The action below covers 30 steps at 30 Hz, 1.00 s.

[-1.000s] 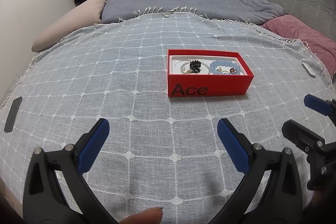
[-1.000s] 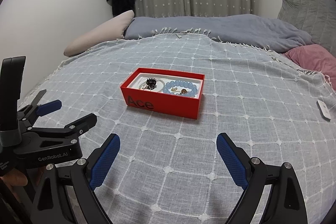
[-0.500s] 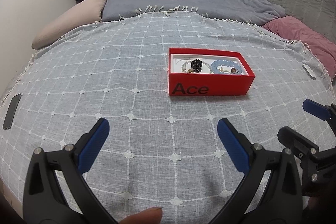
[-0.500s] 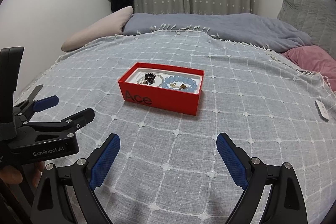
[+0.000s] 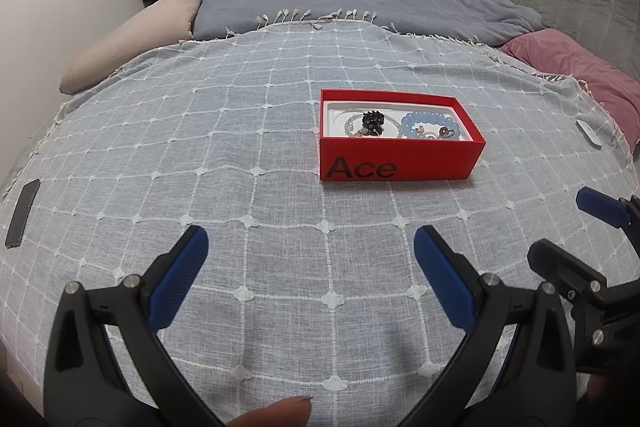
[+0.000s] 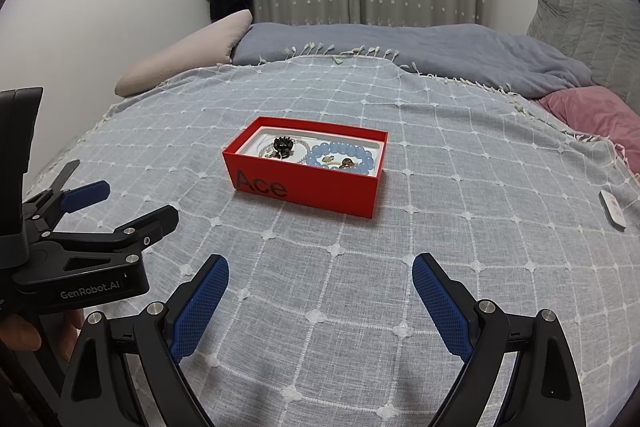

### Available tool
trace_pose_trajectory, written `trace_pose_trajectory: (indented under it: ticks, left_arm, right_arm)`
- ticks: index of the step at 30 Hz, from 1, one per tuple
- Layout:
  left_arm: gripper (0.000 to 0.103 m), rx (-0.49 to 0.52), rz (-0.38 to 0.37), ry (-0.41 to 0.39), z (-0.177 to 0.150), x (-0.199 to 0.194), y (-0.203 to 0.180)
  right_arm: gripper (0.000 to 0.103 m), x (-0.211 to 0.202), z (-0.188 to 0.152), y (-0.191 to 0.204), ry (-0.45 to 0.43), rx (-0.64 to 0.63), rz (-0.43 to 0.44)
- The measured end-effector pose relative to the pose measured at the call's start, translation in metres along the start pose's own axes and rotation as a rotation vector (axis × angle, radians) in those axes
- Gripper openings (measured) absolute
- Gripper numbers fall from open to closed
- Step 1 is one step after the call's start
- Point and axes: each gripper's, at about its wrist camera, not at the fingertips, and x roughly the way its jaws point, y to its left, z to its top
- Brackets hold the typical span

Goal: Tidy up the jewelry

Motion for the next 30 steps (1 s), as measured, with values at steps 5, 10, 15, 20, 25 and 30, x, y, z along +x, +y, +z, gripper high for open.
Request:
trace_pose_trajectory:
  ticks: [5,10,15,20,25,30]
  left_arm:
    - [0.102,0.001,0.0,-0.001,-0.0002,0.0001,0.0]
    - [0.102,0.006,-0.002,0.0,-0.0006,0.0003,-0.0002]
    - [0.102,0.007,-0.001,-0.001,-0.0005,0.0002,-0.0002]
    - [0.102,0.008,-0.001,-0.002,-0.0003,0.0002,-0.0006]
    - [0.102,0.007,-0.001,-0.001,0.0002,0.0005,0.0006]
    - [0.102,0.008,-0.002,0.0,0.0003,0.0005,0.0011]
  right_arm:
    - [0.094,0.0013,-0.0005,-0.0008,0.004,0.0,-0.002]
    - [0.094,0.0028,-0.001,-0.0013,0.007,0.001,-0.005]
    - [0.094,0.003,-0.0009,-0.0015,0.007,0.001,-0.004]
    - [0.094,0.0029,-0.0008,-0.0015,0.007,0.001,-0.005]
    - [0.094,0.0032,-0.0008,-0.0015,0.007,0.0,-0.005]
    - [0.094,0.0032,-0.0008,-0.0015,0.008,0.001,-0.006]
